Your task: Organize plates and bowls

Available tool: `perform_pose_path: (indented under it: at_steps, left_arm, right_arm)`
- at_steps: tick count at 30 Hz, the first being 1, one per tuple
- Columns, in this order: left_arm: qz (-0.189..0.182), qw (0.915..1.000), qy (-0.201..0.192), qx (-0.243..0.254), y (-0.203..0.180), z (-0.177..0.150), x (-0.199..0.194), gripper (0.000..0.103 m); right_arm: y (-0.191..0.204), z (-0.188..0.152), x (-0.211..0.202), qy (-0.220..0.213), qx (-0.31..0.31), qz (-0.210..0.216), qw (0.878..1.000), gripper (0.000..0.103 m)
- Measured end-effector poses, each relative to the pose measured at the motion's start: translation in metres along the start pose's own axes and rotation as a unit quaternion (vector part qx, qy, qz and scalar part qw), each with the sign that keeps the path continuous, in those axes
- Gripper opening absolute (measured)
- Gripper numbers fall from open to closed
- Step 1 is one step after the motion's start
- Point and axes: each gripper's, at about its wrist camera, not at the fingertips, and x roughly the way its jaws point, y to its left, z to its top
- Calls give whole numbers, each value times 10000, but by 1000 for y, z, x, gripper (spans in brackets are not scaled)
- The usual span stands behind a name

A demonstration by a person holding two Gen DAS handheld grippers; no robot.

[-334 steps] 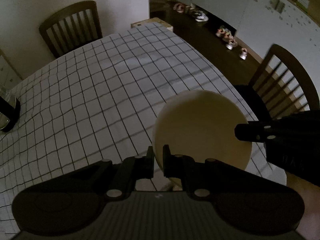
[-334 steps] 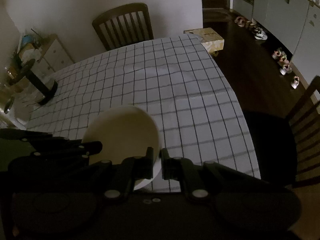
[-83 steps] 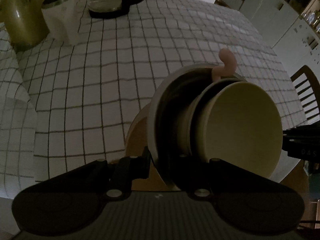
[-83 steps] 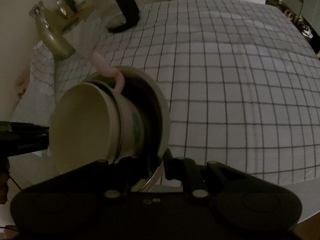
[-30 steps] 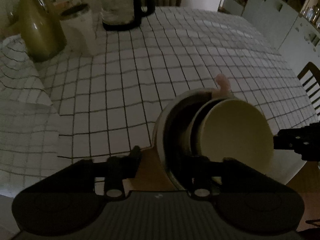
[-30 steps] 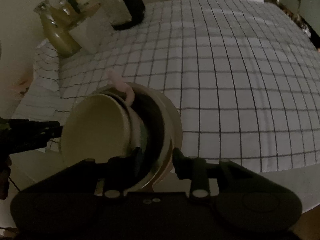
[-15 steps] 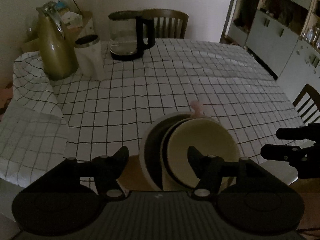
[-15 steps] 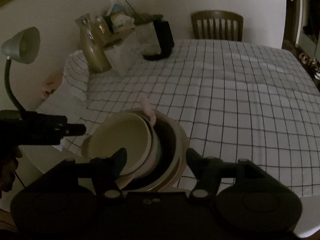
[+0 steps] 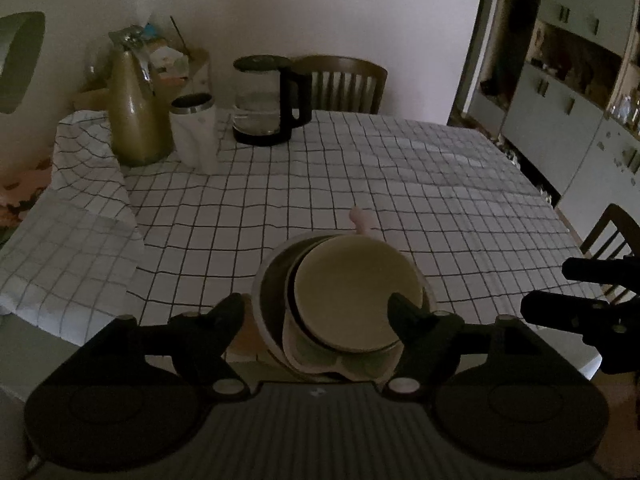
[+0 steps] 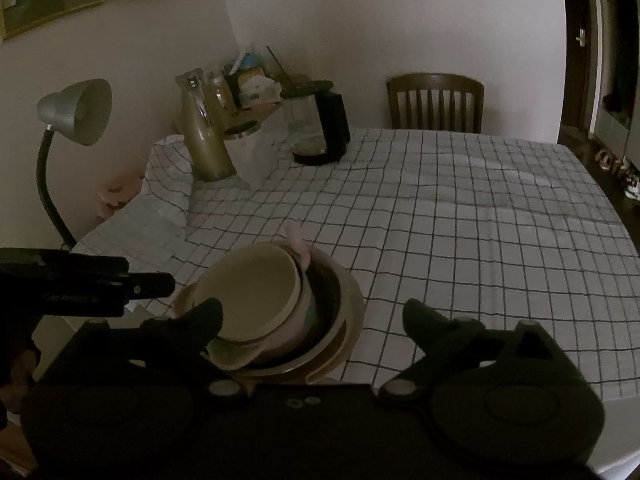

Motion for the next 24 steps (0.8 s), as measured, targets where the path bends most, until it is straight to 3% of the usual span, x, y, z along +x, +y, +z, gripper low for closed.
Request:
perform_pose_path:
  at_steps: [4,14,16,24]
  left_arm:
    - [32,10000,17,-91,-3,-6,-3,89]
    - [228,9995,-61,-213,-9,-20,-12,90]
    - [267,9993,-69,-240,-10,-21,-13,103]
    - [363,9989,-164,-251,-15,-24,-19,103]
  right_arm:
    - [1,-5,-8,-129,-62,27,9999,101]
    - [0,-11,-16,-341,-185,60,9992,102]
    - [-1,-12,-16,-318,-173,92,9993,103]
    - [-1,-14,-16,-343,-196,114,9992,103]
